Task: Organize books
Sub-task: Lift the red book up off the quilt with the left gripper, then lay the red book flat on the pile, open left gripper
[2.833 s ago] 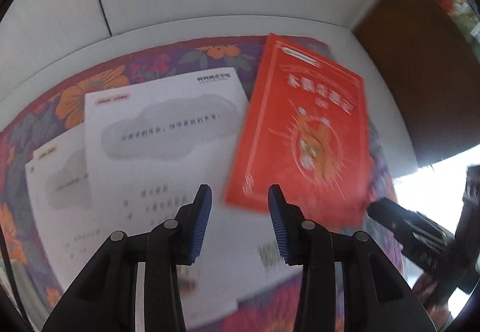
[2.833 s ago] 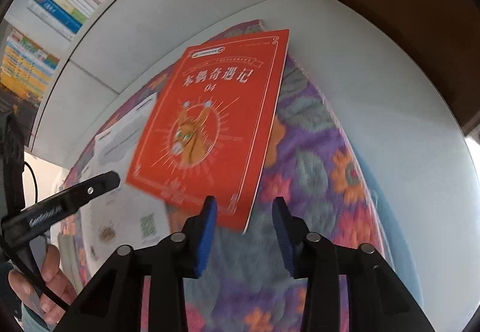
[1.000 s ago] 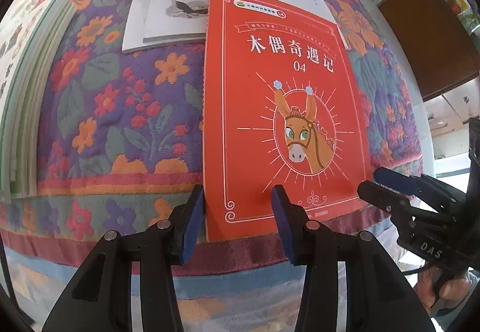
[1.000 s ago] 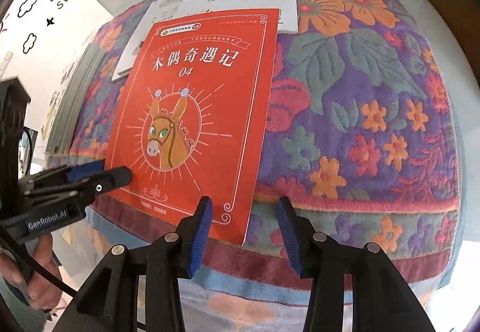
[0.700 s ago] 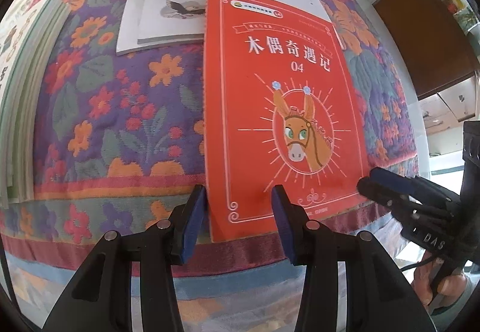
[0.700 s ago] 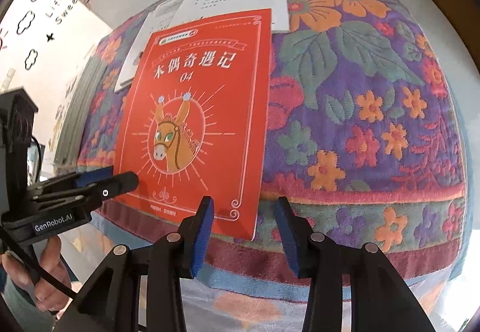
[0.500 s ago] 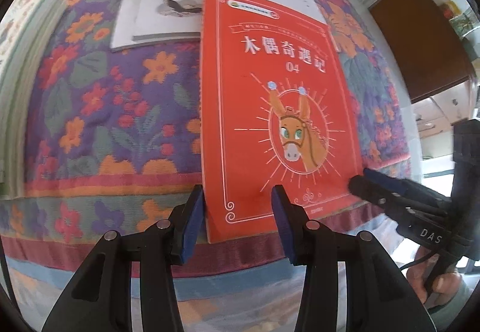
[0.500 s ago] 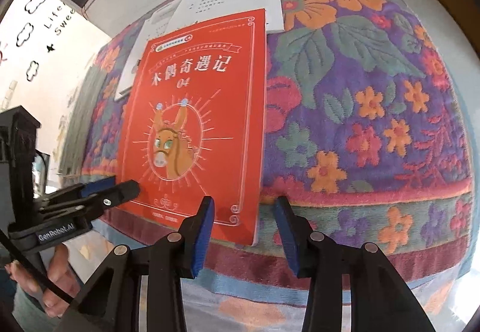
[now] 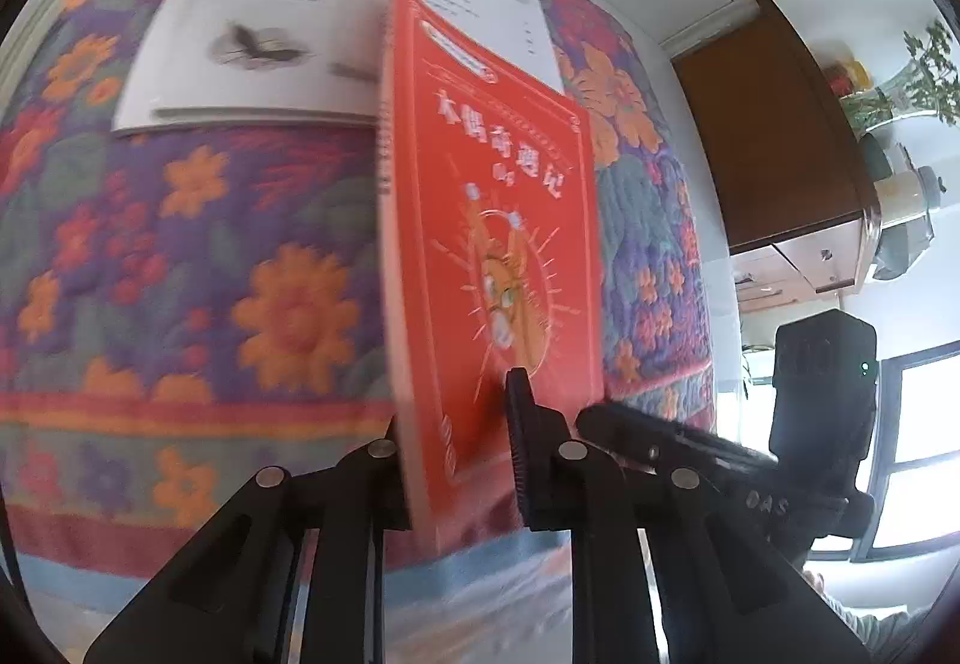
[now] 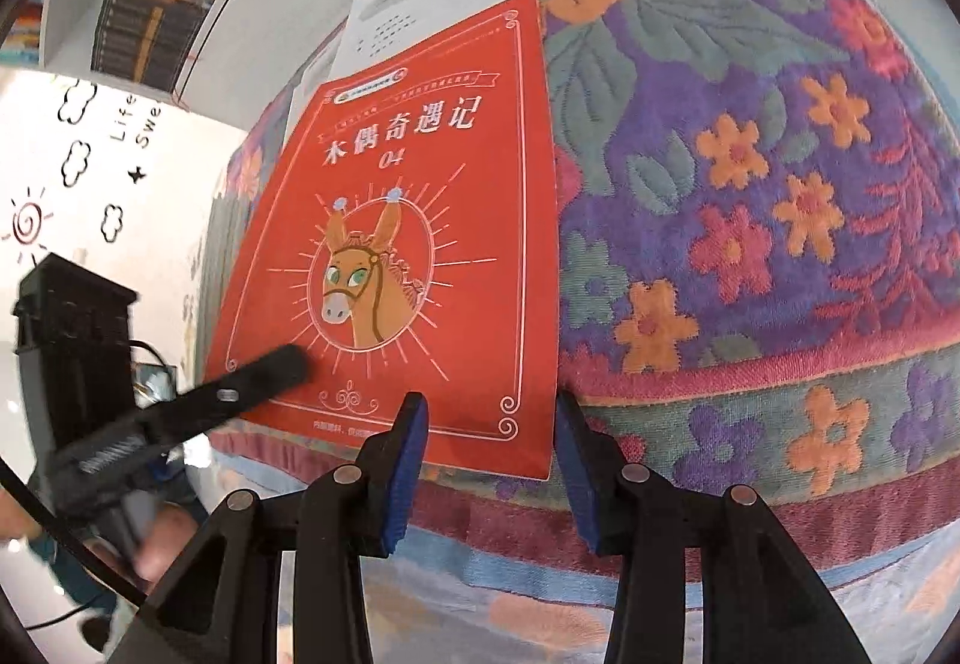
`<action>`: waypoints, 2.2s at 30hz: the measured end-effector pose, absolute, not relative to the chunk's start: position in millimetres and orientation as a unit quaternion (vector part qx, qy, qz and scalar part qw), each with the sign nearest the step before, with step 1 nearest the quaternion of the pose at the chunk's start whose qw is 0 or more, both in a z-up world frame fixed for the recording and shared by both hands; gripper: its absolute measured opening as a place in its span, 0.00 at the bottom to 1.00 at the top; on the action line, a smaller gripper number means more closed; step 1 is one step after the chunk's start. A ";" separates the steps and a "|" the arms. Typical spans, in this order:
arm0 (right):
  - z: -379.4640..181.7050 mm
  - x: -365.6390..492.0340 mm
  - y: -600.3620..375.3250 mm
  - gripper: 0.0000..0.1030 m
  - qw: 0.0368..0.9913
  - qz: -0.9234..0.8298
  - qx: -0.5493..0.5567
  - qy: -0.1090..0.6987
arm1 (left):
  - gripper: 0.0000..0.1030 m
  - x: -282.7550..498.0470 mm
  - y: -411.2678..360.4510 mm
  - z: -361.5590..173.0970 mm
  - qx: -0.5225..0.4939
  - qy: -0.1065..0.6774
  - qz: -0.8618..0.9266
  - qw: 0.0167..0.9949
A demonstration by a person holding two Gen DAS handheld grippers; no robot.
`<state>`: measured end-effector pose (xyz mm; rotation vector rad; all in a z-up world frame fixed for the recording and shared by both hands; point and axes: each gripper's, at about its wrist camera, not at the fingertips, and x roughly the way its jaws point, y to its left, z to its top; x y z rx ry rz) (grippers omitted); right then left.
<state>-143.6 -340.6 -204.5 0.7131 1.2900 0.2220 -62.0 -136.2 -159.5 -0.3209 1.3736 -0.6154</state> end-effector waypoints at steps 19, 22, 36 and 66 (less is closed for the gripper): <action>-222.7 -138.6 -392.3 0.29 0.659 0.161 0.551 0.487 | 0.11 -41.3 -143.8 -164.8 -0.282 0.638 -0.315 0.644; -190.7 -137.7 -382.9 0.24 0.727 0.147 0.442 0.505 | 0.13 -48.9 -152.6 -158.2 -0.220 0.635 -0.303 0.676; -93.3 -148.2 -271.6 0.23 0.847 0.126 0.156 0.492 | 0.20 -80.2 -108.1 -83.6 -0.032 0.541 -0.320 0.777; -92.9 -53.0 36.1 0.25 0.837 0.197 0.121 0.495 | 0.20 -25.7 195.7 -89.4 -0.128 0.520 -0.235 0.811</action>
